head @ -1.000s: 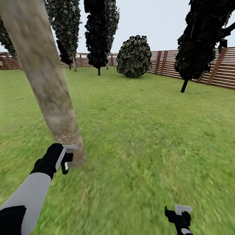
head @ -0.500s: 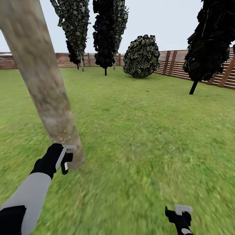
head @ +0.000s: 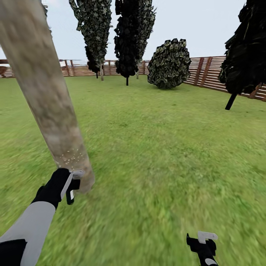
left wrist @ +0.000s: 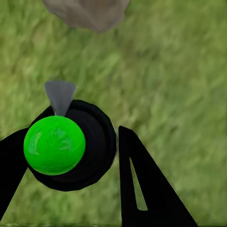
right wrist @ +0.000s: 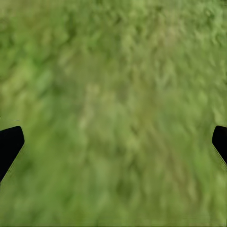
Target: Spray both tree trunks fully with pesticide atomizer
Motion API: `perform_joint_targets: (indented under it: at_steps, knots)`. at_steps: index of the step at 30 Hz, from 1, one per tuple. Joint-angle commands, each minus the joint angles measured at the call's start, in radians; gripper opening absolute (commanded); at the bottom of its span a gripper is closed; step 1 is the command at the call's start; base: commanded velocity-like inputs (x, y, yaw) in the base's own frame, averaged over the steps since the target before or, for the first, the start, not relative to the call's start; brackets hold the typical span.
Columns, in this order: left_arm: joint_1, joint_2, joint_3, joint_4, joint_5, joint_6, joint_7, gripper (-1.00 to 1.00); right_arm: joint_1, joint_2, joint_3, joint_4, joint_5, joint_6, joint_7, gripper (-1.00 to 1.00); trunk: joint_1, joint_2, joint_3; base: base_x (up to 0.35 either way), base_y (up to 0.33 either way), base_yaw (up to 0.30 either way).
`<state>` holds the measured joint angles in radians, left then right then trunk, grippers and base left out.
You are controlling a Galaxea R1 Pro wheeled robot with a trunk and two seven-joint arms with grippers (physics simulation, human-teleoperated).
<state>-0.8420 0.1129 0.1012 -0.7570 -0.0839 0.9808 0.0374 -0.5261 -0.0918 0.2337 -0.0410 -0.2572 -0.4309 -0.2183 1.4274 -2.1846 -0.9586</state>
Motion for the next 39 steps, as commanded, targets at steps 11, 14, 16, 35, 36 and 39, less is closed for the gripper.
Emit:
perform_joint_targets:
  at_steps: [11,14,16,35,36,39]
  knots:
    - [0.043,-0.010,-0.004,-0.001,-0.008,-0.002,-0.001,-1.00,0.000,0.000,0.009,0.000,-0.008,-0.002,-0.003,1.00,0.000,0.000,-0.001,0.162,-0.243,0.259]
    - [0.064,-0.006,0.000,-0.002,-0.006,-0.004,-0.001,-1.00,0.000,0.000,0.009,0.000,-0.008,-0.002,-0.003,1.00,0.000,0.000,-0.001,0.158,-0.243,0.048]
    - [0.067,-0.008,-0.001,-0.003,-0.008,-0.005,0.001,-1.00,0.000,0.000,0.009,0.000,-0.008,-0.002,-0.003,1.00,0.000,0.000,-0.001,0.166,-0.243,0.005]
    - [0.122,-0.013,0.058,0.073,0.001,-0.173,0.011,-1.00,0.000,0.000,0.009,0.000,-0.008,-0.002,-0.003,1.00,0.000,0.000,-0.001,0.221,-0.215,0.120]
    - [0.122,-0.014,0.058,0.073,0.001,-0.173,0.011,-1.00,0.000,0.001,0.009,0.000,-0.008,-0.002,-0.003,1.00,0.000,0.000,-0.001,0.163,-0.261,0.091]
    - [0.123,-0.013,0.060,0.063,0.002,-0.171,0.016,-1.00,0.000,0.000,0.009,0.000,-0.008,-0.002,-0.003,1.00,0.000,0.000,-0.001,0.102,-0.282,0.201]
